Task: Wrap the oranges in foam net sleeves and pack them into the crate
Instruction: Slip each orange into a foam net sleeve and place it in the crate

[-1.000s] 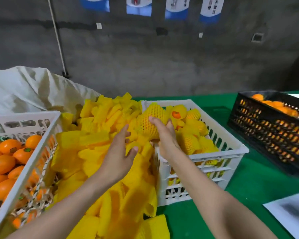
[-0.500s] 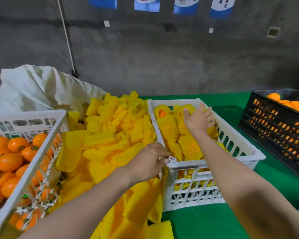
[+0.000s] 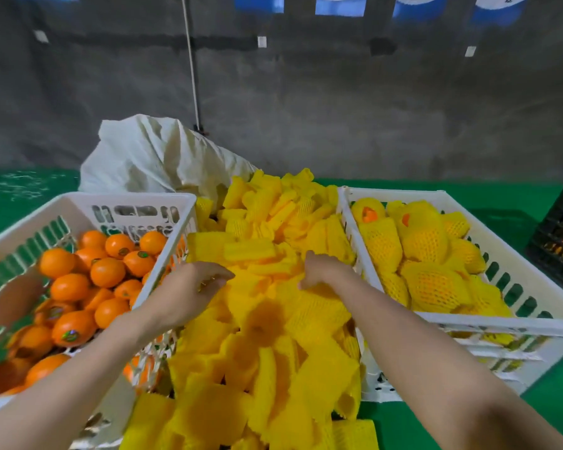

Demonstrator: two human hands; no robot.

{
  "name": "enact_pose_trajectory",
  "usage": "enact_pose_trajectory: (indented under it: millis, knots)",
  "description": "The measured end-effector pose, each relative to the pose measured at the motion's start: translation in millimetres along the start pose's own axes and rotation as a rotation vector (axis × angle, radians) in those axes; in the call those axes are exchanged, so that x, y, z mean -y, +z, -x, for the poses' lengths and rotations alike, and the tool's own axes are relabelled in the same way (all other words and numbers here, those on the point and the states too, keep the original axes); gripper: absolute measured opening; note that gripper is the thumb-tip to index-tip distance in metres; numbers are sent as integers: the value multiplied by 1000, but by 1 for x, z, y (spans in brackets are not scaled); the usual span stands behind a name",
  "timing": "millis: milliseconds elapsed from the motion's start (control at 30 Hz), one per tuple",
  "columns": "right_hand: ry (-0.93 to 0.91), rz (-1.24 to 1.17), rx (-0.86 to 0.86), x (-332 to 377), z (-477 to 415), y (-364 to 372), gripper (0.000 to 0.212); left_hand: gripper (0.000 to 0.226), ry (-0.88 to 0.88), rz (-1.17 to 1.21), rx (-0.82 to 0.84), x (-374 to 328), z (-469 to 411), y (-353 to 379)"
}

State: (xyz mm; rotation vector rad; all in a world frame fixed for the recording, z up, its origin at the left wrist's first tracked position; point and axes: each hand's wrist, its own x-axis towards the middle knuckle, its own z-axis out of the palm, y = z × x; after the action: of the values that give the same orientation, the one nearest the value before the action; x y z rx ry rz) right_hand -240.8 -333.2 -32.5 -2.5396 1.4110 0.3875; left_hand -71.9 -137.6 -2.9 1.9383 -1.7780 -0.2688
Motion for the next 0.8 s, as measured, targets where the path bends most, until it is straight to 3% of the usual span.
enact_pose_trajectory:
  millis: [67, 167, 267, 400, 500, 633, 733, 800]
  knots:
    - [12, -41, 5, -3, -3, 5, 59, 25, -28, 20, -7, 10, 10, -2]
    - [-52, -286, -179, -2, 6, -6, 43, 26, -91, 96, -44, 19, 17, -5]
    - [-305, -624, -319, 12, 33, -29, 42, 36, -173, 286, -103, 14, 17, -9]
    - [-596, -903, -216, 44, 74, -47, 40, 51, -246, 596, -12, -12, 12, -13]
    - [-613, -972, -181, 66, 82, -45, 39, 22, -204, 387, -71, -21, 12, -13]
    - [-526, -903, -267, 103, 76, -33, 15, 24, -192, 199, -305, -5, 26, -21]
    - [-642, -747, -494, 137, 72, -26, 21, 21, -138, 195, -319, 18, 37, -41]
    - [-682, -785, -601, 163, 70, -25, 16, 26, -110, 340, -279, 39, 43, -64]
